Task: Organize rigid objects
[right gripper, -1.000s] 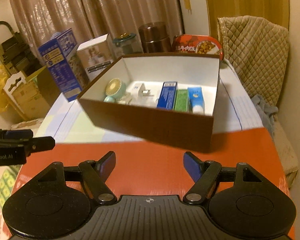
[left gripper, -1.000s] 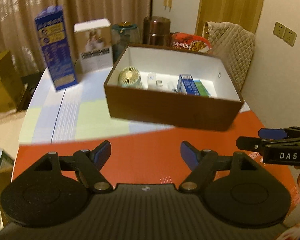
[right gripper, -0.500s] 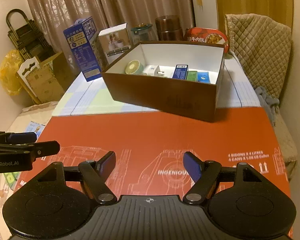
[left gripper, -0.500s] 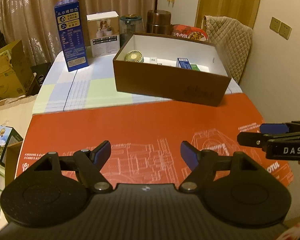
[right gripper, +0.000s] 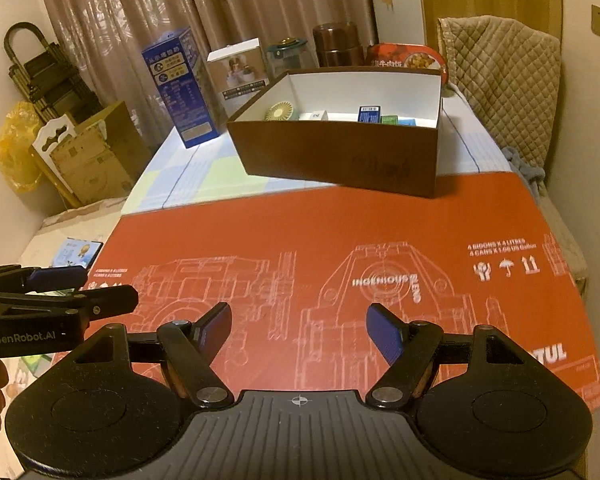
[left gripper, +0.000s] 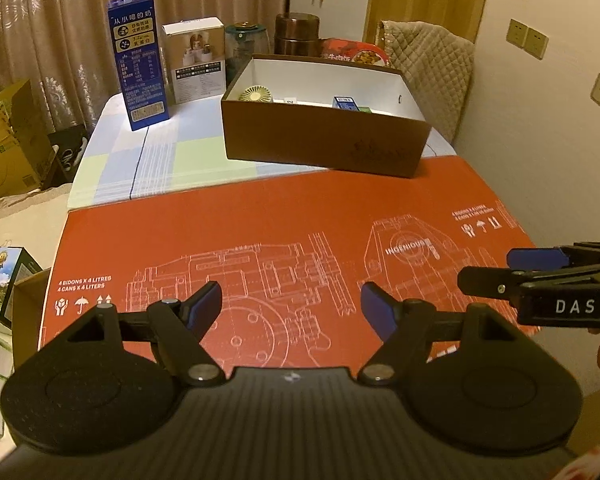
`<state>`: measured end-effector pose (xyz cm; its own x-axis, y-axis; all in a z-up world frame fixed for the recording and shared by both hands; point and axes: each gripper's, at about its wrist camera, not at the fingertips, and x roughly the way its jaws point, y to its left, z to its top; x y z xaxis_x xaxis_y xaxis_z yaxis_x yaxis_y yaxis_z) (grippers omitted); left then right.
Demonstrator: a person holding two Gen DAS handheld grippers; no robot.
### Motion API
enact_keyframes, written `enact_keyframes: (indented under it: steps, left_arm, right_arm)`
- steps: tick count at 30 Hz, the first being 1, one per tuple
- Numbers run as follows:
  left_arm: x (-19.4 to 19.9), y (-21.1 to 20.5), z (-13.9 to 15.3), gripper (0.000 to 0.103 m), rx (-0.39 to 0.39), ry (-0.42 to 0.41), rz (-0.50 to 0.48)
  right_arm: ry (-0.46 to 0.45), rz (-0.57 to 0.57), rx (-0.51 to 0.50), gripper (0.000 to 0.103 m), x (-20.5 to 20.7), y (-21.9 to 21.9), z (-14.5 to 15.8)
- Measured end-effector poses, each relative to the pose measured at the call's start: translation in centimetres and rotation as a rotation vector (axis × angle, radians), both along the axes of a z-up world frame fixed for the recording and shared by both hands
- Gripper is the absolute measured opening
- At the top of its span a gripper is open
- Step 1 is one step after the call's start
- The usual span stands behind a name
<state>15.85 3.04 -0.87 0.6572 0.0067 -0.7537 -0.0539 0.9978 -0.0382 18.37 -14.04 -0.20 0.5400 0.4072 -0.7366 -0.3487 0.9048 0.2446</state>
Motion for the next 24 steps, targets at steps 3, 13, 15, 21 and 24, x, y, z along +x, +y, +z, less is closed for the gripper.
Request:
enact_keyframes:
  steps: [3,13,15,21,24]
  left_arm:
    - [-0.8,0.3,0.1,0.074,-0.001,-0.003,-0.012]
    - [-2.8,0.8,0.3,0.074,-0.009,-0.016,-0.027]
    - [-2.9,0.8,0.3,0.074,-0.009,-0.016,-0.028]
    - [-3.1,0.9,0.6,0.074,-0.009,-0.027,-0.028]
    - [-3.2,1.0,0.5,0.074,-0.010,-0.027,-0.029]
  right_arm:
    - [-0.003,-0.009,-0.003,0.072,-1.2,0.5,0.2]
    - [-0.009,-0.029,-0.012,0.072,-3.2,1.3,0.4]
    - [-0.011,-0.028,-0.013,0.072,-3.4,1.5,0.3]
    - [-0.017,-0.027,-0.013,0.072,-3.7,1.6,0.5]
    - [-0.017,-0.026,-0.014,0.072,-3.7,1.6,0.5]
